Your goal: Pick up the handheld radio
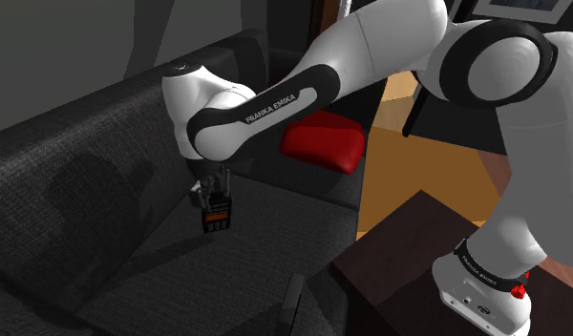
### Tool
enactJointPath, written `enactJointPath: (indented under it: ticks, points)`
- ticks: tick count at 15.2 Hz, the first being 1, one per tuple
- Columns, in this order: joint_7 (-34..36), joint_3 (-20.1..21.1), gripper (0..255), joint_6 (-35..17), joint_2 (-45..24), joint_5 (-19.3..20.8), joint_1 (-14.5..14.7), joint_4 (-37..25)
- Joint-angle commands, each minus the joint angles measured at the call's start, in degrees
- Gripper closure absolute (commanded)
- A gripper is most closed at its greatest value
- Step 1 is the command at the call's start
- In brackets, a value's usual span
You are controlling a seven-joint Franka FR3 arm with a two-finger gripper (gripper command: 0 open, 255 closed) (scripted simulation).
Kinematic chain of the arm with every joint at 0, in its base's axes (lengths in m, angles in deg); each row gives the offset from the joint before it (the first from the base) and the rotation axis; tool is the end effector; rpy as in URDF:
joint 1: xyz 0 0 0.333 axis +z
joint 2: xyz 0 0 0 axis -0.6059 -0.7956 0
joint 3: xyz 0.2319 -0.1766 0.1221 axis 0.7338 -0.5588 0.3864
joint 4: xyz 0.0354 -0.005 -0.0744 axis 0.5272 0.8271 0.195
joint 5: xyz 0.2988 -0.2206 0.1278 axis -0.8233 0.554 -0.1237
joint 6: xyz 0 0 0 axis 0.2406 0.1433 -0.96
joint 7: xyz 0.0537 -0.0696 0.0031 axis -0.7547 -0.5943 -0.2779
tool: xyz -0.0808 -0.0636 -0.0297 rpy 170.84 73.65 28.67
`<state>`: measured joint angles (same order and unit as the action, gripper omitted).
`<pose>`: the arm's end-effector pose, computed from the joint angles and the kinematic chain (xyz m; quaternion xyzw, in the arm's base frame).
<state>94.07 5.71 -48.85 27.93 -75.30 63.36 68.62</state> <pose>0.5437 0.4579 0.2833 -0.9347 -0.3546 0.0222 0.0052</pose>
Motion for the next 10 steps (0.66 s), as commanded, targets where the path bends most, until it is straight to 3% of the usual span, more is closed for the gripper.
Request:
enactJointPath:
  ticks: [1, 10]
  points:
    - [-0.2, 0.2, 255, 1.1, 0.8, -0.2, -0.1, -0.4]
    - [-0.6, 0.7, 255, 5.2, 3.2, -1.0, -0.3, -2.2]
